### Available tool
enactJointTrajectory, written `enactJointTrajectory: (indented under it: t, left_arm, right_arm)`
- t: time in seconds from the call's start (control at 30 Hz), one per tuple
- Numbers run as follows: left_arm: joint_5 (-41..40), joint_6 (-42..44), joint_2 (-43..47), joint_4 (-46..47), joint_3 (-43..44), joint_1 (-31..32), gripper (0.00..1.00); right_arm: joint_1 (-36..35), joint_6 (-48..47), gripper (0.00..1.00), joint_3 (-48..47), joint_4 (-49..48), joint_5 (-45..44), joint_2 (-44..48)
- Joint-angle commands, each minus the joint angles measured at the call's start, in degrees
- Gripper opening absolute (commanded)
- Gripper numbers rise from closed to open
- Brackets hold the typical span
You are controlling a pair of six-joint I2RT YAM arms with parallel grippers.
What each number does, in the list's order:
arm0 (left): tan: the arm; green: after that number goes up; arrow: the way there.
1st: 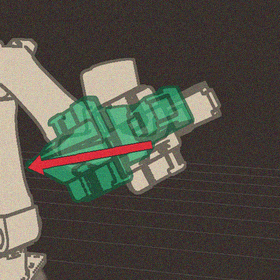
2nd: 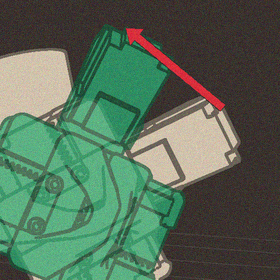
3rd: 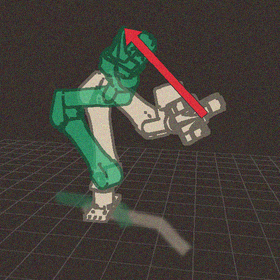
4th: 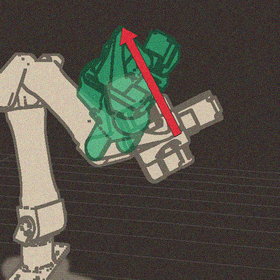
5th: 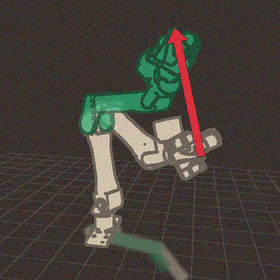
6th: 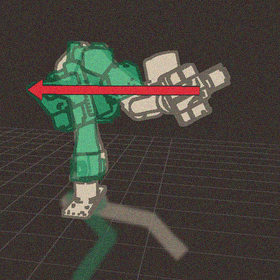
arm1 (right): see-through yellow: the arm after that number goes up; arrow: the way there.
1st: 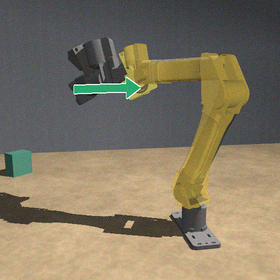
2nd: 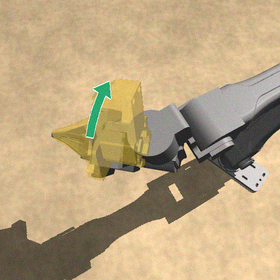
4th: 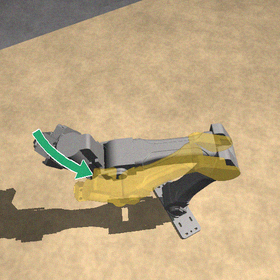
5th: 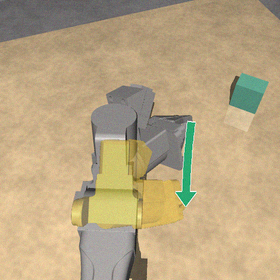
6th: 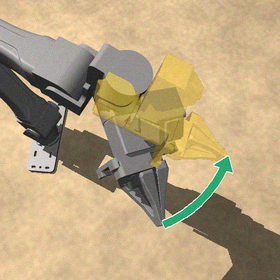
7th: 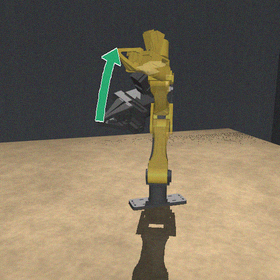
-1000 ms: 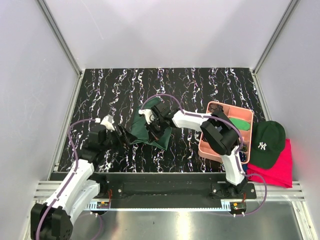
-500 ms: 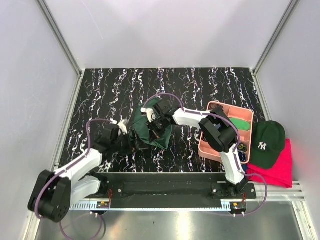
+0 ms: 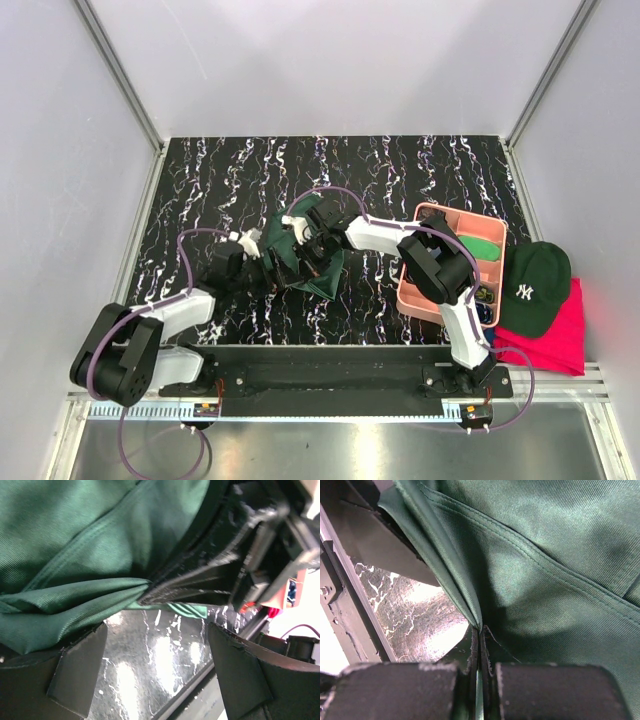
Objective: Fold the napkin, place the utensils inside, and roll it up
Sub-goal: Roll the napkin with the utensil
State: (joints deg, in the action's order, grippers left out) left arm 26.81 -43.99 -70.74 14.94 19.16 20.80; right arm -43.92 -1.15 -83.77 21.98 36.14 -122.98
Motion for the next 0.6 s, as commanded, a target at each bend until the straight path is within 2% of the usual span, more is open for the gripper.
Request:
enactJointTrajectory:
  t: [0.0,0.33,0.57]
  left_arm:
    - [-2.9,1.1,-1.2,6.1,2.5,-0.3,0.85]
    - [-3.2,1.4,0.0,7.6,2.7,-2.1,0.85]
    - [-1.1,2.9,-3.2,11.2,2.6,-6.8,0.85]
  right_arm:
    - [0.2,-0.4,0.0,-1.3,1.7,-0.5,-1.7]
    - [0.2,-0.7,0.0,-1.8,2.5,-0.5,-2.4]
    - [0.2,-0.8,0.0,-2.0,2.9,-0.2,-2.8]
